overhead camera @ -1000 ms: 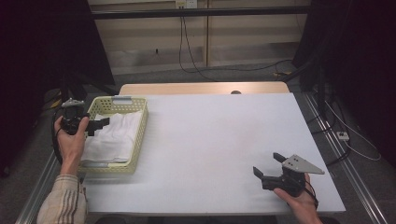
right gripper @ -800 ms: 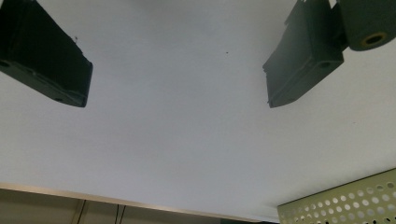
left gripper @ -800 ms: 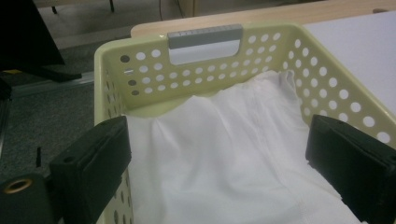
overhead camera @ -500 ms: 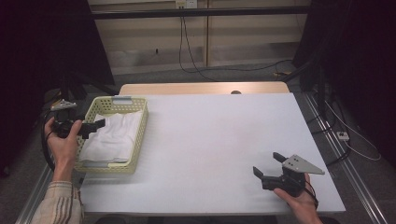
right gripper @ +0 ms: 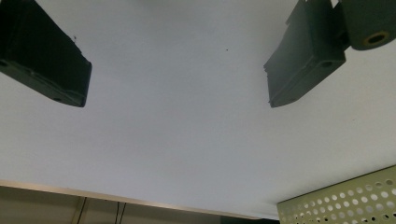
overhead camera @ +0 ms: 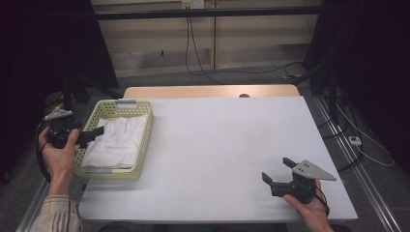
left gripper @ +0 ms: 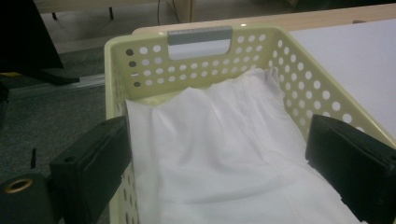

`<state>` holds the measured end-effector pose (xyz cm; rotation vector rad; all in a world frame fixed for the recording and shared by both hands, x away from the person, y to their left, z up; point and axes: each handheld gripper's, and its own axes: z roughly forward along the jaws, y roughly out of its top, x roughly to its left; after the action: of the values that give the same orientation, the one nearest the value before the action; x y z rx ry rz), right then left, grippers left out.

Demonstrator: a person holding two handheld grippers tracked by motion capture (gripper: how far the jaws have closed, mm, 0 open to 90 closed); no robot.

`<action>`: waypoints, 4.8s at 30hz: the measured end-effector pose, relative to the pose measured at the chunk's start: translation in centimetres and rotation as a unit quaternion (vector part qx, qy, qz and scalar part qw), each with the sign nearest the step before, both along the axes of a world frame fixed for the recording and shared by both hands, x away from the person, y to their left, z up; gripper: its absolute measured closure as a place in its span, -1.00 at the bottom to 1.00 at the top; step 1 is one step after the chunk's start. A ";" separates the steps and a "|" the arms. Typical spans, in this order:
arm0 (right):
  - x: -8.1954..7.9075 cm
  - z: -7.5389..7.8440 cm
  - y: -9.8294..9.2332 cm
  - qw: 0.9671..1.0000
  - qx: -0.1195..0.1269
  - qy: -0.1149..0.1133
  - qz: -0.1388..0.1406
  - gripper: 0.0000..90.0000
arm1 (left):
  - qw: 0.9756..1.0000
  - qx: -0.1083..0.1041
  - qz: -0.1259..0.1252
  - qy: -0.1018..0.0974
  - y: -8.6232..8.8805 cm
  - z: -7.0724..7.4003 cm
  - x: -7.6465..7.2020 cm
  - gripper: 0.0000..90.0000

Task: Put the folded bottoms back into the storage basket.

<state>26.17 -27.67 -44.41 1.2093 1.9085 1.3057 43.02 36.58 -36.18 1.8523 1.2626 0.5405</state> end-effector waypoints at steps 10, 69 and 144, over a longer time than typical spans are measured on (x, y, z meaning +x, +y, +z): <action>0.0 0.0 0.0 1.000 -0.001 0.001 0.000 -0.86 | 1.000 0.002 -0.007 -0.013 -0.1 0.2 -1.6 -0.85; 0.1 0.0 0.0 1.000 -0.002 0.003 0.004 -0.85 | 0.991 0.015 -0.110 -0.069 -8.3 1.1 -8.8 -0.85; 0.0 0.0 0.1 1.000 -0.001 0.001 0.011 -0.84 | 0.970 0.029 -0.240 -0.026 -23.8 -6.0 -7.9 -0.87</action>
<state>26.16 -27.54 -44.38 1.1943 1.9287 1.3141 35.15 12.74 -42.21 2.0849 0.7266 0.3583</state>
